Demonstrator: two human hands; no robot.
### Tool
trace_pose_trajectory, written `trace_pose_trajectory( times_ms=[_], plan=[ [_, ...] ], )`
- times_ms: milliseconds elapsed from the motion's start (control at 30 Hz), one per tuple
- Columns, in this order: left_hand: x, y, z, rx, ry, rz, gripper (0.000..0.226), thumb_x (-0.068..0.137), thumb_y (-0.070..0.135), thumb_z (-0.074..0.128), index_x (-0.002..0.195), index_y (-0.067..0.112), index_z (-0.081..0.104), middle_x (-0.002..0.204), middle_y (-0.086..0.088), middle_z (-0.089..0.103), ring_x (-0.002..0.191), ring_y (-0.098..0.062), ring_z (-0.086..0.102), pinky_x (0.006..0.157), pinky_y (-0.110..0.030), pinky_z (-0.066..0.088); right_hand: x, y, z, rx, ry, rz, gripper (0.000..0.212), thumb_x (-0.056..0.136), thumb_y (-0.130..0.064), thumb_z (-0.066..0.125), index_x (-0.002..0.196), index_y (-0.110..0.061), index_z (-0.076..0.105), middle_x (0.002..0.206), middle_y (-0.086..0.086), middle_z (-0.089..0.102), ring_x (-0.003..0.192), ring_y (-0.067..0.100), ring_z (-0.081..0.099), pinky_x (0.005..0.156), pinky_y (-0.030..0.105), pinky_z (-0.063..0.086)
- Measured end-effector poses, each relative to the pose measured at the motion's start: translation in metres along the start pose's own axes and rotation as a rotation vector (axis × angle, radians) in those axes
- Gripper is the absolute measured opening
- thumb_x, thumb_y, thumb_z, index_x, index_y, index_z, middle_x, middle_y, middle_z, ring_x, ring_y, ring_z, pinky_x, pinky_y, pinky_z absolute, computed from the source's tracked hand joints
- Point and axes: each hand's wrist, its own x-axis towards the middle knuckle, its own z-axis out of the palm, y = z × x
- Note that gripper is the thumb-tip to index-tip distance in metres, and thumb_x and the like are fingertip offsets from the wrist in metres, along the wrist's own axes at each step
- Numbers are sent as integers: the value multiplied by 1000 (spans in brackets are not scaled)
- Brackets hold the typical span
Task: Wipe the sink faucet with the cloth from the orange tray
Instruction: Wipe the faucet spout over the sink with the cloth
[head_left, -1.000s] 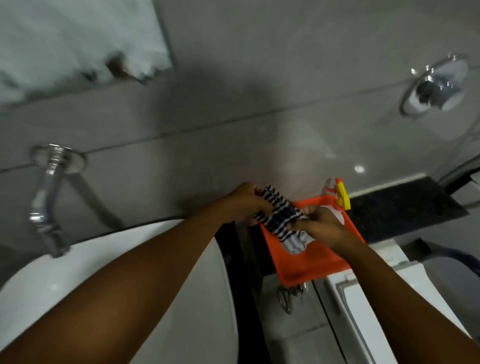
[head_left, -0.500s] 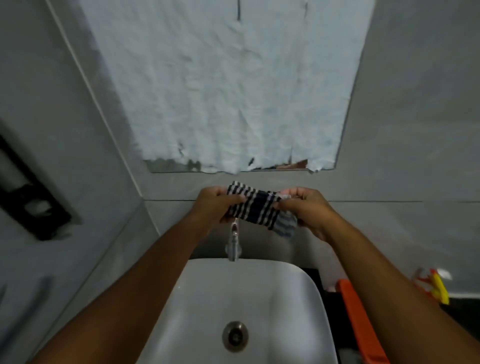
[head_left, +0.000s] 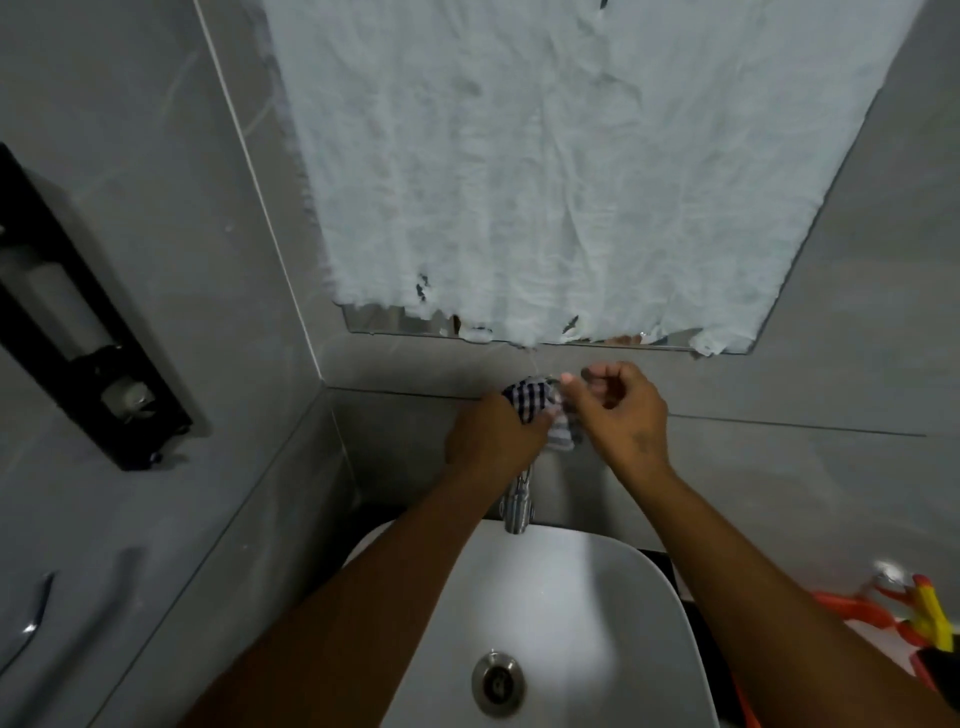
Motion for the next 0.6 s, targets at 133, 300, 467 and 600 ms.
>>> trace_pose_trajectory(
  times_ms=[133, 300, 467, 600],
  plan=[
    [23, -3, 10, -729, -182, -382, 39, 77, 29, 79, 108, 5, 75, 94, -10, 76, 80, -24, 71, 76, -36, 60, 10, 44, -27, -620, 17, -663, 26, 96, -27, 60, 119, -17, 64, 138, 8, 56, 129, 27, 48, 109, 38, 38],
    [29, -20, 13, -1070, -447, -650, 51, 79, 32, 74, 120, 2, 68, 98, -8, 69, 92, -22, 63, 95, -37, 51, 31, 100, -35, -960, -26, -989, 60, 96, -29, 55, 150, -11, 36, 163, 12, 20, 152, 31, 15, 126, 46, 9],
    [20, 18, 33, 10, 29, -152, 44, 84, 43, 63, 112, 9, 63, 101, -6, 72, 94, -26, 69, 86, -39, 52, 48, 126, -19, -1001, 182, -1150, 65, 95, -39, 56, 153, -17, 35, 167, 11, 12, 154, 30, 11, 123, 48, 10],
    [35, -2, 19, -833, -277, -469, 17, 81, 22, 71, 88, 7, 75, 84, -12, 76, 67, -23, 73, 61, -28, 58, 54, 137, -16, -982, 197, -1168, 69, 92, -41, 58, 152, -18, 35, 166, 9, 14, 153, 29, 14, 124, 47, 9]
  ],
)
